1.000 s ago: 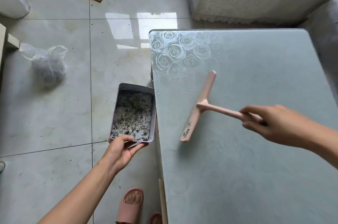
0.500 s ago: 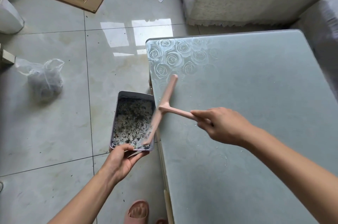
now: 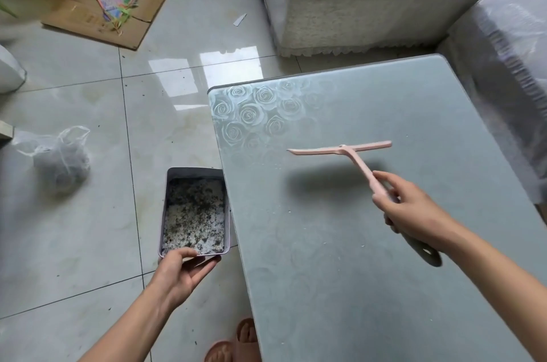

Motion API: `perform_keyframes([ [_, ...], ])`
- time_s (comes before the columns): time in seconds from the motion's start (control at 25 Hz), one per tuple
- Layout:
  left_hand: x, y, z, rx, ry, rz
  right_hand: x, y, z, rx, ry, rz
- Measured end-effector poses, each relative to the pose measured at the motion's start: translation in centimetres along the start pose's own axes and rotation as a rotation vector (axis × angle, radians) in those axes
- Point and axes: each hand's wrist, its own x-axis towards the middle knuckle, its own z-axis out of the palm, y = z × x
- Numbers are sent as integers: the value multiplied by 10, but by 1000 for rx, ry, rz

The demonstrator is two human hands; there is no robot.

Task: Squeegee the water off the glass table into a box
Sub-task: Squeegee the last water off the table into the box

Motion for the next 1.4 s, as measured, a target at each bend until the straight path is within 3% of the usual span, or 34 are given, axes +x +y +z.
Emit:
perform_keyframes([
  [0.16,-1,-7,8,-12,25,0,42,-23,21,167,55,-4],
  [0.32,5,-15,9,-10,57,12,23,-18,70,-153,119,-25],
  [0.52,-4,-13,15,12,116,24,-74,-13,71,-252,-147,-29],
  [0.72,-10,-14,21,11,110,25,0,-83,14,-200,-134,-33],
  [0.8,-4,-17,18,-2,99,26,24,-95,24,-218,-161,10],
  [0.92,1,-21,11,-41,80,14,-11,-69,61,-353,-187,12],
  [1.08,-2,-23,14,-51,66,-26,-75,-40,80,-276,-266,-49],
  [1.24,-6,-16,15,-61,52,-73,-82,-27,46,-131,-151,-66],
  [1.4,-11,-16,19,-45,52,-85,-93,38,-11,-220,-221,119],
])
